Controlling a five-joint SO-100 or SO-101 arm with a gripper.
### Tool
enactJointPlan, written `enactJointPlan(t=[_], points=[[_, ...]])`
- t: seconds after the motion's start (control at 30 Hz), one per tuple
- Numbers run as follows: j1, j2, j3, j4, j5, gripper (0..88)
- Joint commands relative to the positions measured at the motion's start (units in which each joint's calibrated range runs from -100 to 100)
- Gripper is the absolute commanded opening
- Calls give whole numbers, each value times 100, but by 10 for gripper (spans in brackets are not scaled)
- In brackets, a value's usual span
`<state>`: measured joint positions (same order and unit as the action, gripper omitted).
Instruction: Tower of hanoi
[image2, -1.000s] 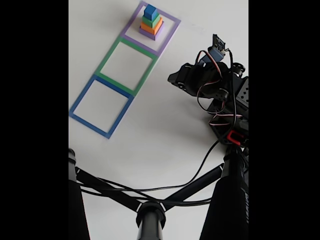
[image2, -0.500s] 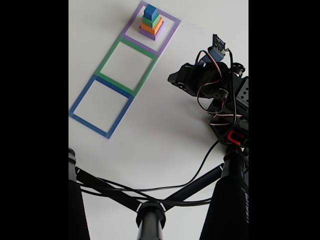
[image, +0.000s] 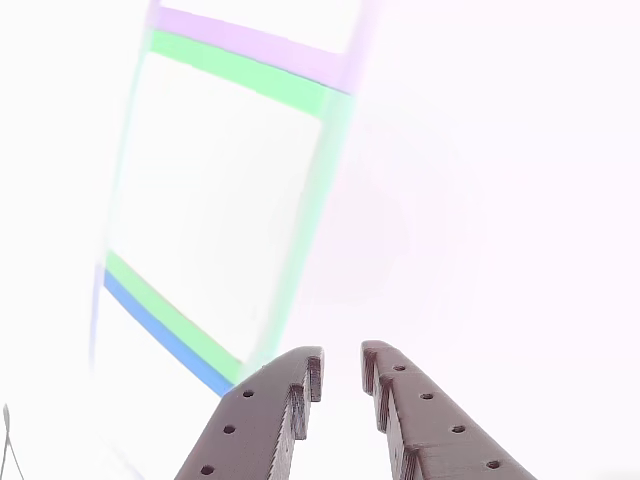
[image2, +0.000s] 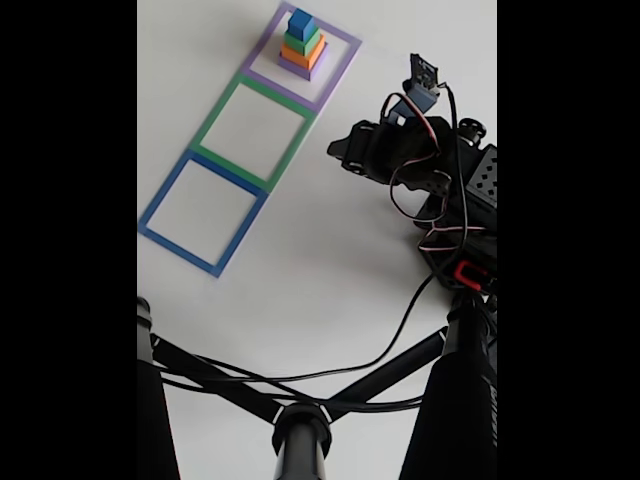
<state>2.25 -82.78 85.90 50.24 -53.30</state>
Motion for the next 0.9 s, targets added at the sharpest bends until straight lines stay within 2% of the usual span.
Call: enactJointPlan(t=[0.0,0.1,0.17,0.23,0.27,0.33,0.43,0.5,0.57,0.63,0.67,0.7,0.77,0.87], points=[[-206,966,-1754,-93,1602,0],[-263,1580,-2772,-141,2583,0],[-235,1943,-3463,-166,2735,0],[-168,2250,-4072,-198,3090,0],[-139,2388,-4345,-222,3597,0],[-120,2614,-4745,-368,5136,0],[-100,2840,-5217,-554,5964,0],[-100,3042,-5663,-352,6961,0],[-81,3308,-6290,142,7891,1],[-110,3599,-7081,1033,9311,1],[-91,3720,-7490,1478,9802,1],[-91,3857,-7981,1956,10106,1],[-129,4043,-8763,2701,10241,1],[-187,4099,-9563,3567,10833,1]])
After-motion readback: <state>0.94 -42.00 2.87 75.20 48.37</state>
